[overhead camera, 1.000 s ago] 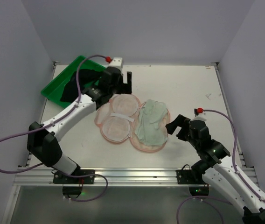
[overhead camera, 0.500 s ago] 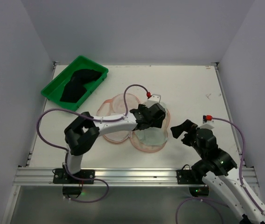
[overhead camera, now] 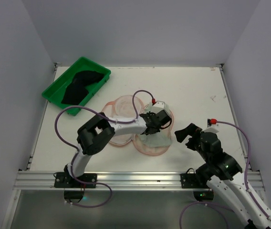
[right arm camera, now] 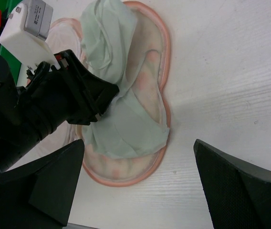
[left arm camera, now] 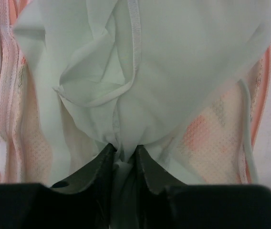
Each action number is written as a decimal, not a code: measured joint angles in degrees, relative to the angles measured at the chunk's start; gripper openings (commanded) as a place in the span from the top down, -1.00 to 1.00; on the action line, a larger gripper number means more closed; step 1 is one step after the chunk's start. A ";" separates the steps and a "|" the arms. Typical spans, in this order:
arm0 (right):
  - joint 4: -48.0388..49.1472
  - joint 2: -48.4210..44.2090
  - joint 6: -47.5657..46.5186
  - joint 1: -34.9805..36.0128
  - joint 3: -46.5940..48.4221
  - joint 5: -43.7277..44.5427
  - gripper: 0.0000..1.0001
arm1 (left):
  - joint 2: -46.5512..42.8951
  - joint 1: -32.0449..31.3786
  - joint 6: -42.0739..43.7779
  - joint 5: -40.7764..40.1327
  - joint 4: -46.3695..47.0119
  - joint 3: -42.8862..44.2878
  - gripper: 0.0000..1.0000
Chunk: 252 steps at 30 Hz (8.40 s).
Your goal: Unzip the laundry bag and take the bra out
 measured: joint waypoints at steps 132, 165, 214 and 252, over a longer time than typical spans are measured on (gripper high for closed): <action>5.68 51.12 -16.41 -6.16 30.49 -25.90 1.00 | -26.16 7.34 -2.43 32.85 21.70 -37.86 0.02; 40.52 72.98 -3.80 -1.44 20.17 -45.48 0.76 | -45.07 7.19 -9.29 27.06 34.07 -57.83 -0.18; 7.02 83.01 -11.06 15.72 44.11 -6.49 1.00 | -37.59 7.19 -14.01 24.92 42.34 -60.70 0.61; -1.29 89.74 -5.77 16.61 51.58 -1.66 0.40 | -37.66 7.19 -14.60 25.29 45.18 -62.38 0.65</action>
